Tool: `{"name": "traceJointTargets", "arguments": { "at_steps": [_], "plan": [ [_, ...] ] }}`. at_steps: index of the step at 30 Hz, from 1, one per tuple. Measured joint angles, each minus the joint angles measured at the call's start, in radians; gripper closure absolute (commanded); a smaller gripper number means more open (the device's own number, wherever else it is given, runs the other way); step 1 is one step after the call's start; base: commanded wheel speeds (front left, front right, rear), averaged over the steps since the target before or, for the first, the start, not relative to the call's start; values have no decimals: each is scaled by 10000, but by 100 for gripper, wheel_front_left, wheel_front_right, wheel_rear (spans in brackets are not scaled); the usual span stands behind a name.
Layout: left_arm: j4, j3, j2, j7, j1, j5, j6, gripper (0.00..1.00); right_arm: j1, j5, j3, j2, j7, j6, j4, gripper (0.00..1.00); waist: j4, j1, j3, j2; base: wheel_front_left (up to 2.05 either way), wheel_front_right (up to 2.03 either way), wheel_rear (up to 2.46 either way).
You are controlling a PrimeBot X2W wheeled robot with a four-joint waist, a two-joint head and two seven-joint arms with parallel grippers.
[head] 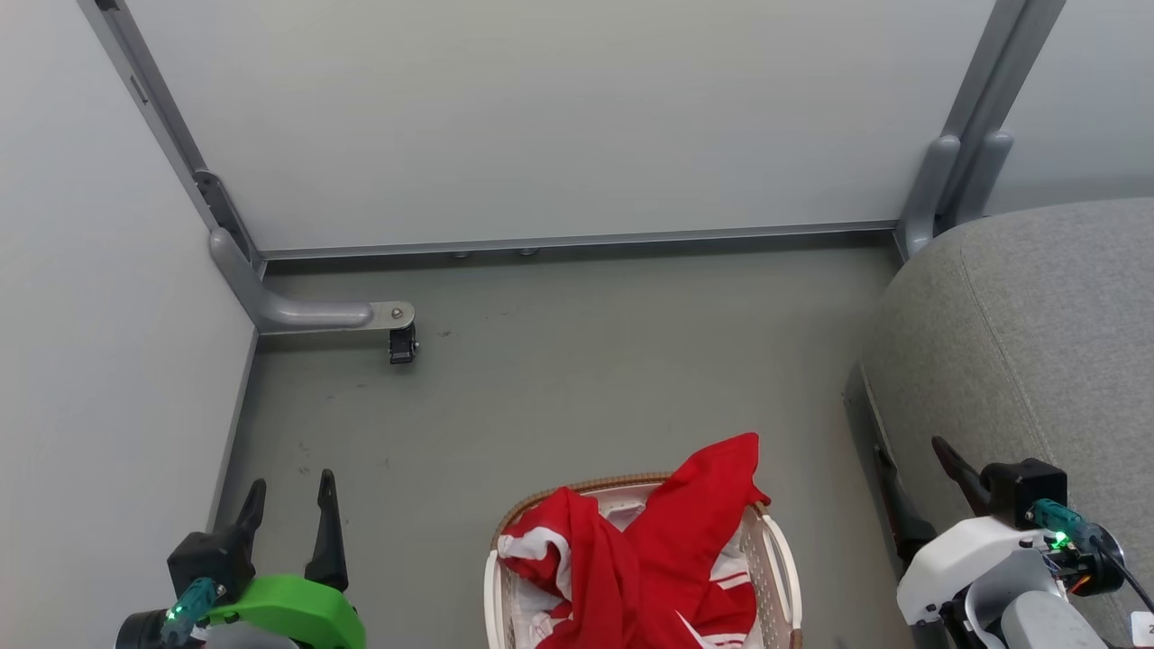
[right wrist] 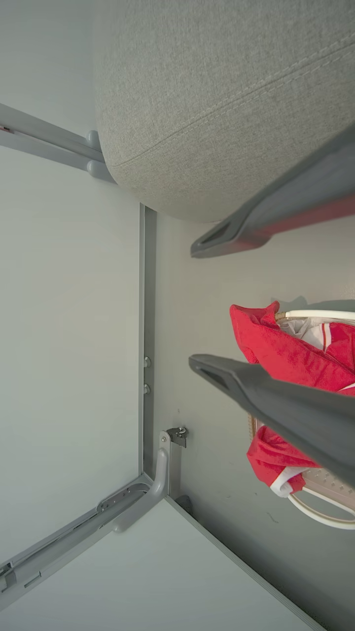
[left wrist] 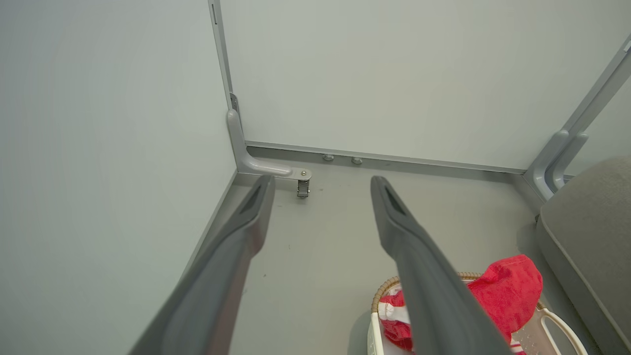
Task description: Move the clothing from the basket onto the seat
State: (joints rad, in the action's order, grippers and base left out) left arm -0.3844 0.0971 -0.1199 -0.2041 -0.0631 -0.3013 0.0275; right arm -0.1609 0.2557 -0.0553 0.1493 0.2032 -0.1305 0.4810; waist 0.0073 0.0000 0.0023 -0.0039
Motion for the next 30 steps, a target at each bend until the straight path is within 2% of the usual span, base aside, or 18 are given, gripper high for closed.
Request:
{"name": "traceJointTargets", "arguments": {
  "at_steps": [9, 15, 22, 30],
  "plan": [
    [-736, 150, 244, -176, 18, 706, 610, 0, -261, -635, -245, -2, 180, -2, -77, 0, -166, 0, 285, 0, 0, 0, 0],
    [-1841, 905, 502, -297, -1302, 1072, 918, 0, -1097, -1095, -625, -36, 291, -6, -497, 0, -340, 0, 1065, 0, 0, 0, 0],
    [-3239, 2142, 633, -431, -3113, 1383, 999, 0, -2079, -1471, -1011, -174, 428, -6, -1085, 0, -708, 1, 2455, 0, 0, 0, 0],
    [-4836, 3896, 650, -543, -4803, 1243, 1011, 0, -2774, -2105, -1237, -268, 548, -6, -1455, 0, -1256, 1, 4231, 0, 0, 0, 0]
  ]
}}
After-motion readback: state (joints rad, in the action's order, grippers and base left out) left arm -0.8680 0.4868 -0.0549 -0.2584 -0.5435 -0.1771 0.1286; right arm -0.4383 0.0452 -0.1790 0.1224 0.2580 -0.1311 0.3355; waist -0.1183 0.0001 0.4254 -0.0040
